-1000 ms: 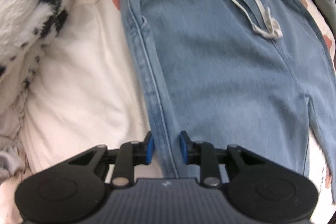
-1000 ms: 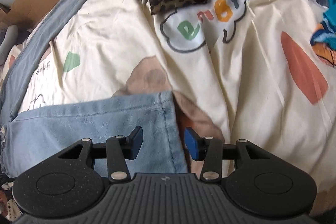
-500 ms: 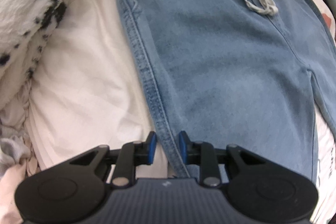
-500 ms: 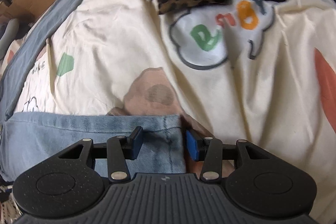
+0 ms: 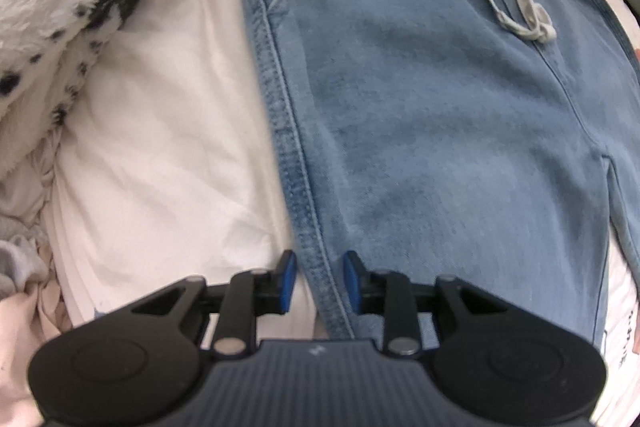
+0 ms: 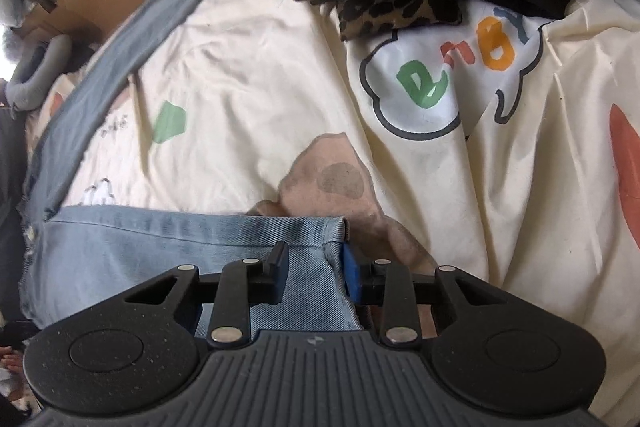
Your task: Fold clothes
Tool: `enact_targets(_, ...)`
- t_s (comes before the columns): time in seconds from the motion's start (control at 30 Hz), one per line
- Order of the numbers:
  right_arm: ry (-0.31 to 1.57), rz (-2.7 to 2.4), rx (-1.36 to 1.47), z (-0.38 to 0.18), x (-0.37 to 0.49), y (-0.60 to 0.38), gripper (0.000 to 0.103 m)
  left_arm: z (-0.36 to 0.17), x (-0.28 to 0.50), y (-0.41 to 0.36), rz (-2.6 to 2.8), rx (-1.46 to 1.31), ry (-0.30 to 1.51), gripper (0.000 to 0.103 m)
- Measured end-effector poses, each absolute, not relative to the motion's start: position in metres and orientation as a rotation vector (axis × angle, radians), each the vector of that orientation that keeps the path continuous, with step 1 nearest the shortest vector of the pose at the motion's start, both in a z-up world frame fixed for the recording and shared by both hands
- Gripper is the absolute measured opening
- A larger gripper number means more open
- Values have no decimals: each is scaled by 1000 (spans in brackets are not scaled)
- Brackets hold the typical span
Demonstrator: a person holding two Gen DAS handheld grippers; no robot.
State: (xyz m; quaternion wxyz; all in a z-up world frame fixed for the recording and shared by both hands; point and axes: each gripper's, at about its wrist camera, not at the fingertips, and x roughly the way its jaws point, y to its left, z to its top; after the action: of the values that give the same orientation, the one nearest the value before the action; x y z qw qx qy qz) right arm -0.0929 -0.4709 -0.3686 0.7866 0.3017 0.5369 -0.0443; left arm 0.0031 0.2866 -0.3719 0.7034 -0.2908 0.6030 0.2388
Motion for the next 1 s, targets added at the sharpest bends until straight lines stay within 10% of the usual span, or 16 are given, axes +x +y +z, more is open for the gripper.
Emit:
enact_targets(0.23,1201,-146,597,-387,-81,-469,36,-372,8,285,531,-626,1348,29)
enact_targets(0.33,1219,-163,572,-387,-81,-469,14,-370,8,284,530,-609,1343,23)
enact_targets(0.63,1227,-332,552,-363,-96,-470,0,-361,11,273,490,-514,1368,13)
enact_targets(1.0,1229,-439,641,-360,-135,-506,0,-362,1,270,441,-470,1359,10)
